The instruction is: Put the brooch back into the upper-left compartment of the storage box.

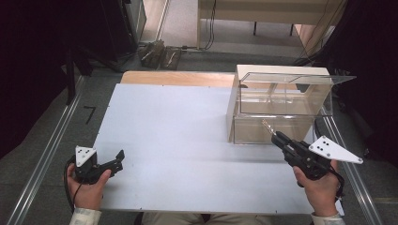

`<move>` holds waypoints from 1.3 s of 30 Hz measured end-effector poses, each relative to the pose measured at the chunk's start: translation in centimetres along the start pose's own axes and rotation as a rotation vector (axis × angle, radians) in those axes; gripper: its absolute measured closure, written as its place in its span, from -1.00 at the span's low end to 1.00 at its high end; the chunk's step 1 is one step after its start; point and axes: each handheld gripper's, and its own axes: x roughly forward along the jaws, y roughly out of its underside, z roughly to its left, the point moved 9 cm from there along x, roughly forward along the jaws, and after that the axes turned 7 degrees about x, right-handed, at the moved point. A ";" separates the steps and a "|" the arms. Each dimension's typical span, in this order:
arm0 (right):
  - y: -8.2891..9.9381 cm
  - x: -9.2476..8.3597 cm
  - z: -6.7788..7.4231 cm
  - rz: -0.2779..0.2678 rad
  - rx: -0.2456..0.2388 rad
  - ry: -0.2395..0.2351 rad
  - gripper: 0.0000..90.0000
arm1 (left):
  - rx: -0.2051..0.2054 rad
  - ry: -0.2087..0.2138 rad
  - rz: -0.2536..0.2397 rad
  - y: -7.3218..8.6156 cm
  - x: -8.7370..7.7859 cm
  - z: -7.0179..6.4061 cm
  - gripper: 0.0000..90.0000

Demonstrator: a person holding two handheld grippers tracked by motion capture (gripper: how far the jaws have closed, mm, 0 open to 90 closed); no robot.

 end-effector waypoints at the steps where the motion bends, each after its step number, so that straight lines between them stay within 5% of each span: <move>1: -0.1 0.1 -0.1 0.000 0.000 0.001 0.72 | 0.000 0.000 0.000 0.0 0.0 0.0 -0.97; 39: -2.0 1.3 -0.9 -0.017 0.007 0.012 0.72 | 0.000 0.003 -0.001 0.0 -0.1 0.0 -0.97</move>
